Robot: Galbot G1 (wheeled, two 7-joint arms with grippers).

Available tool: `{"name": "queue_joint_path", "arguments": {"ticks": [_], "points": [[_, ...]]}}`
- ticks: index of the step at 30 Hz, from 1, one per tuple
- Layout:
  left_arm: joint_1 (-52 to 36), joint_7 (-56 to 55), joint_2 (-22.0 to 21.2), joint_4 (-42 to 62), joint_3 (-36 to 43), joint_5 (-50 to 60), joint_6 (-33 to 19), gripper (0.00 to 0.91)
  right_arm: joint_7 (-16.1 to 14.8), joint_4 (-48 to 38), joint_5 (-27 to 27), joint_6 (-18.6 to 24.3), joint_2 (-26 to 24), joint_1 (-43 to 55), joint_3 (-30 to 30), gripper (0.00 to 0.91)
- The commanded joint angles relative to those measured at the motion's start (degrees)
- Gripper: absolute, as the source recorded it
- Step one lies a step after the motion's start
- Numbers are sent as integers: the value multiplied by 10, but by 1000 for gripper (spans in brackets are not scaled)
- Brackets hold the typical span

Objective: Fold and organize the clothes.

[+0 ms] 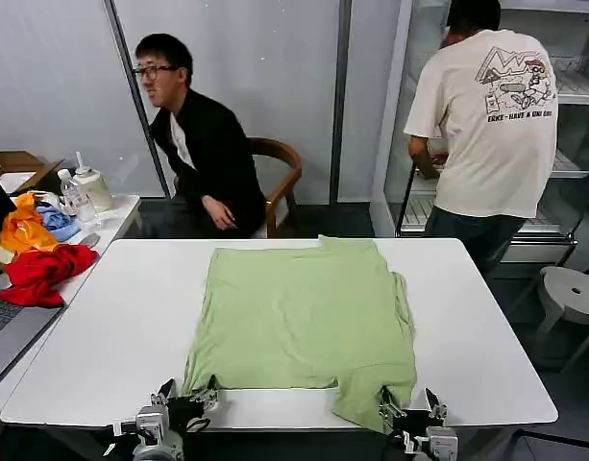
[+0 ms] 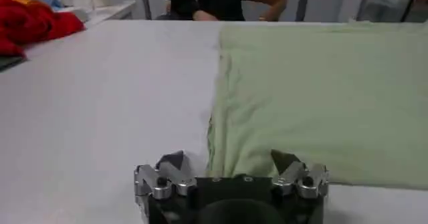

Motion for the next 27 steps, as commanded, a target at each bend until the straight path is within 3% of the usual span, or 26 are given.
{"name": "queue_joint_path", "arguments": {"ticks": [1,27], "points": [[6,2,-1,7,4,2,2,20,3,-4,-2,0,2,0,-1,0],[14,3,-4,-5,7,4,2,20,8,20,0,14,3,-8,1,0]]}}
